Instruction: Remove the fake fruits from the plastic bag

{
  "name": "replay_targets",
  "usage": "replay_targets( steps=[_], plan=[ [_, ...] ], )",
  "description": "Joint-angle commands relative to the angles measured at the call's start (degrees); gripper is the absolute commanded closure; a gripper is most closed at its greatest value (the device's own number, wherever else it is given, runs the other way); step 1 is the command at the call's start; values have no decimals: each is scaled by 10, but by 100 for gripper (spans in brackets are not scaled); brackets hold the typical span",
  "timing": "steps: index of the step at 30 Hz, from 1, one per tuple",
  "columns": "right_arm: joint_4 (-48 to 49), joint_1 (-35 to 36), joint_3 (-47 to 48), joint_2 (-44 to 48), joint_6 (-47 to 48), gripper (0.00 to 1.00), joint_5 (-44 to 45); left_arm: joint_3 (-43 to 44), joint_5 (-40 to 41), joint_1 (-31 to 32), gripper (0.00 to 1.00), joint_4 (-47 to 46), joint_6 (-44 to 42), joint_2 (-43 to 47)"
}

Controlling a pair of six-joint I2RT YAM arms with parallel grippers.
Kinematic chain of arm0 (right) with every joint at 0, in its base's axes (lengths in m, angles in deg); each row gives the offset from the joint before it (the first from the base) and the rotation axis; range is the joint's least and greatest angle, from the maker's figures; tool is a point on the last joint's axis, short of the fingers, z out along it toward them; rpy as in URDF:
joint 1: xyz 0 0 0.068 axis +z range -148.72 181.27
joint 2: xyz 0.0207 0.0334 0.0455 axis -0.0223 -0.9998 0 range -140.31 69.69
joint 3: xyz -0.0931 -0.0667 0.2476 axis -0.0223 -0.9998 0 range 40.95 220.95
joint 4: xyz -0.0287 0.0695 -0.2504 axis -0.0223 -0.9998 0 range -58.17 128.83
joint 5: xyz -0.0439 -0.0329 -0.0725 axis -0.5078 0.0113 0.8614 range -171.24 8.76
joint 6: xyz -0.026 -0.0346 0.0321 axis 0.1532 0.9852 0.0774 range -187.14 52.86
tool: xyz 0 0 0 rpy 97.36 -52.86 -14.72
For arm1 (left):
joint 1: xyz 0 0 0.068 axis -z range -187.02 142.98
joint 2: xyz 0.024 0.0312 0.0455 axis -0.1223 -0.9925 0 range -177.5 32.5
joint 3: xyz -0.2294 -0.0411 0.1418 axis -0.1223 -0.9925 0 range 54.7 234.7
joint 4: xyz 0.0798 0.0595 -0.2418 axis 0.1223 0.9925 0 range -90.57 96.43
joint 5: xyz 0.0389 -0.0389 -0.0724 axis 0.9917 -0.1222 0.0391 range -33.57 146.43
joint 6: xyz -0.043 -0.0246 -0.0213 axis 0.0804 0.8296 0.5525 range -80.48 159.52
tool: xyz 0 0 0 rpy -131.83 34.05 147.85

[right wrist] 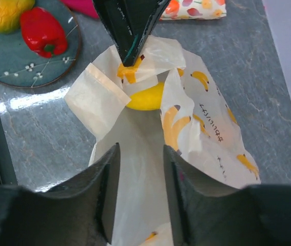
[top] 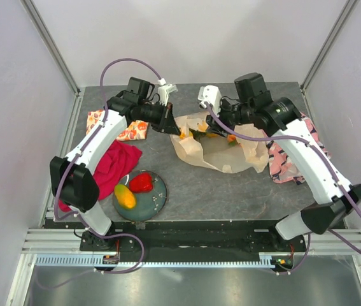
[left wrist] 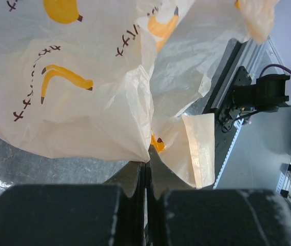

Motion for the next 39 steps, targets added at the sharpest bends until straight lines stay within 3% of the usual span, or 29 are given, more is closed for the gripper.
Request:
replay_targets(
  steps=[1, 8, 13, 20, 26, 33, 38, 39],
  plan=[
    [-44, 8, 18, -60, 83, 56, -25, 48, 9, -21, 98, 3, -4, 1],
    [-93, 10, 41, -125, 212, 62, -16, 127, -10, -29, 98, 70, -52, -47],
    [-104, 16, 39, -152, 243, 65, -5, 136, -5, -29, 98, 71, -63, -58],
    [-37, 17, -26, -189, 269, 68, 61, 110, 18, -29, 98, 85, -93, -47],
    [96, 22, -34, -218, 260, 52, 163, 115, 16, -35, 98, 105, -122, -47],
    [129, 18, -22, -282, 341, 32, 137, 165, -63, -52, 98, 148, -131, -95],
    [158, 17, 33, -367, 350, 25, 140, 171, -97, -53, 98, 150, -137, -107],
    [163, 15, 42, -379, 356, 17, 139, 171, -101, -53, 98, 150, -138, -108]
  ],
)
